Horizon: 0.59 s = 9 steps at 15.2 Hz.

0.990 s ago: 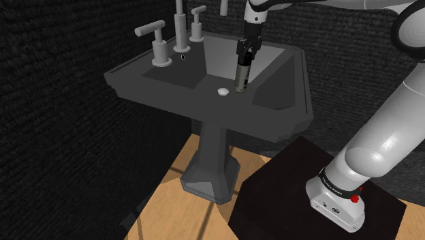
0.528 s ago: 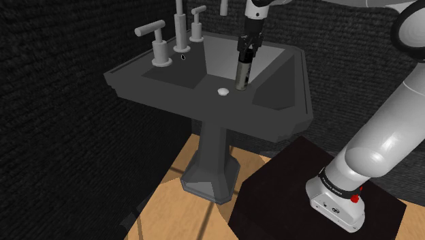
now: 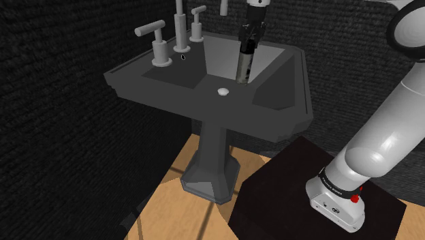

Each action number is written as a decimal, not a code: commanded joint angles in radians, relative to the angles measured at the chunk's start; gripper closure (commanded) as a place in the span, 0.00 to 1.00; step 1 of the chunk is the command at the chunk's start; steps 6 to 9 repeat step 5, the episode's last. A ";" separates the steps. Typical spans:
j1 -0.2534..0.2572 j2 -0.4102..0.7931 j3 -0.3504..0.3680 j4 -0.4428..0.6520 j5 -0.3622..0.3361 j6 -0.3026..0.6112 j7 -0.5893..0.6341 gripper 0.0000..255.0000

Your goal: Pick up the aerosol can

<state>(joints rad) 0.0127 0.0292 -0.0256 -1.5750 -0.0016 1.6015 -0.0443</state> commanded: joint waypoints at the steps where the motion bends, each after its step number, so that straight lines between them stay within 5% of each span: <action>1: 0.001 0.008 0.001 0.041 0.000 -0.033 0.001 1.00; 9: 0.001 0.017 0.001 0.082 0.000 -0.065 0.001 1.00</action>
